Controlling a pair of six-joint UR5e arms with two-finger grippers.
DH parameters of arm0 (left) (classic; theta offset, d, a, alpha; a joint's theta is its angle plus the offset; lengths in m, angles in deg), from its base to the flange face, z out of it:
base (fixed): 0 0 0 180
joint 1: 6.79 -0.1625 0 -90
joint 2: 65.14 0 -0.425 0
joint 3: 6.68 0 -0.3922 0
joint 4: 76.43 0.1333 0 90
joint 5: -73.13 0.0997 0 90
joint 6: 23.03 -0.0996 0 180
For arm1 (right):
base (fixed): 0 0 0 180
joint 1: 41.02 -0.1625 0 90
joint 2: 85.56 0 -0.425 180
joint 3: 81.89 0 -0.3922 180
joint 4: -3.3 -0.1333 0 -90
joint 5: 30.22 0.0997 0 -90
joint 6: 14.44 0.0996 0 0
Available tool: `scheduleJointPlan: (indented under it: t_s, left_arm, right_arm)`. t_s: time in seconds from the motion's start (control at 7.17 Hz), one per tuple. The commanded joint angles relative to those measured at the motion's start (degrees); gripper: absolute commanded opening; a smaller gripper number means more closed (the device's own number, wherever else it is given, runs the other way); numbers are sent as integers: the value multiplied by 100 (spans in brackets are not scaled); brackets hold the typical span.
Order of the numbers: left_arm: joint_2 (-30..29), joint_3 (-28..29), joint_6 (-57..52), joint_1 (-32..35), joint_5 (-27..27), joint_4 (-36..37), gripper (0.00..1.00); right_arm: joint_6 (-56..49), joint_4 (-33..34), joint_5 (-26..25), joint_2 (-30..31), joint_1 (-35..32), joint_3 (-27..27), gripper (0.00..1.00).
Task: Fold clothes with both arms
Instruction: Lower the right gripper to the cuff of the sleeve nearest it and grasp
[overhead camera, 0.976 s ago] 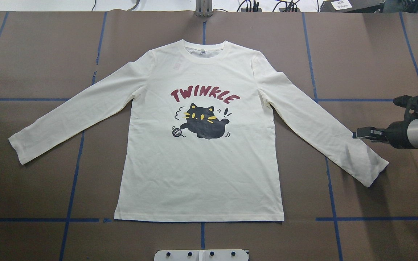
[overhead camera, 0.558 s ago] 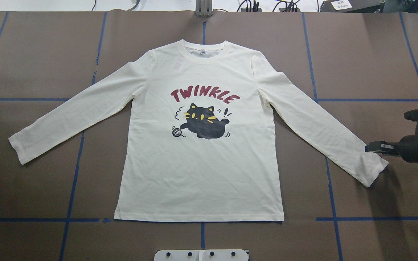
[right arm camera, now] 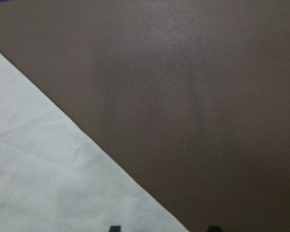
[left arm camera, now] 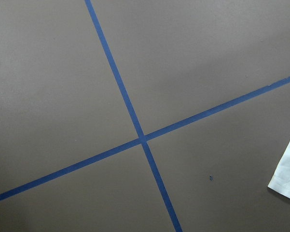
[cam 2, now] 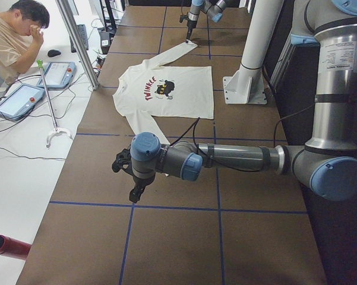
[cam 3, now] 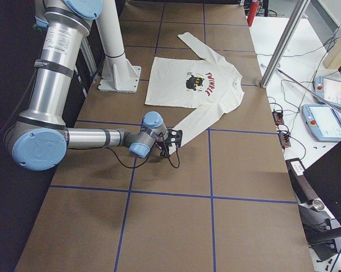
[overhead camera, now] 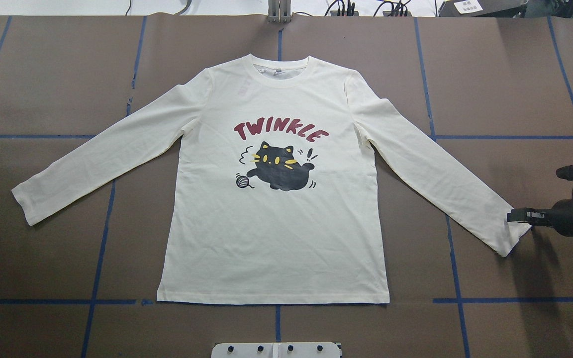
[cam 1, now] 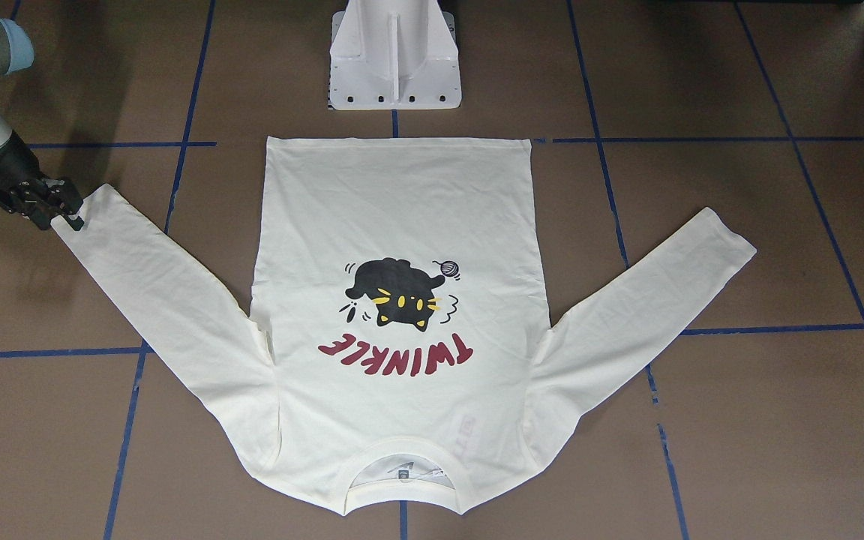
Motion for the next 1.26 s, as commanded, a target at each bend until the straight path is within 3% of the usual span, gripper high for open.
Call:
scheduleJointPlan:
  t_s: [0.0, 0.28, 0.42, 0.56, 1.12]
  left_arm:
    - [-6, -4, -3, 8, 0, 0, 100]
    - [3, 5, -3, 0, 0, 0, 100]
    - [-6, 5, -3, 0, 0, 0, 100]
    - [-6, 5, -3, 0, 0, 0, 100]
    - [-6, -21, 6, 0, 0, 0, 100]
  right_arm:
    - [0, 0, -6, 36, 27, -2, 68]
    - [0, 0, -6, 27, 27, 7, 67]
    - [87, -9, -6, 10, 27, 16, 30]
    - [166, -9, -15, 1, 27, 24, 0]
    - [263, 122, 20, -17, -8, 479, 0]
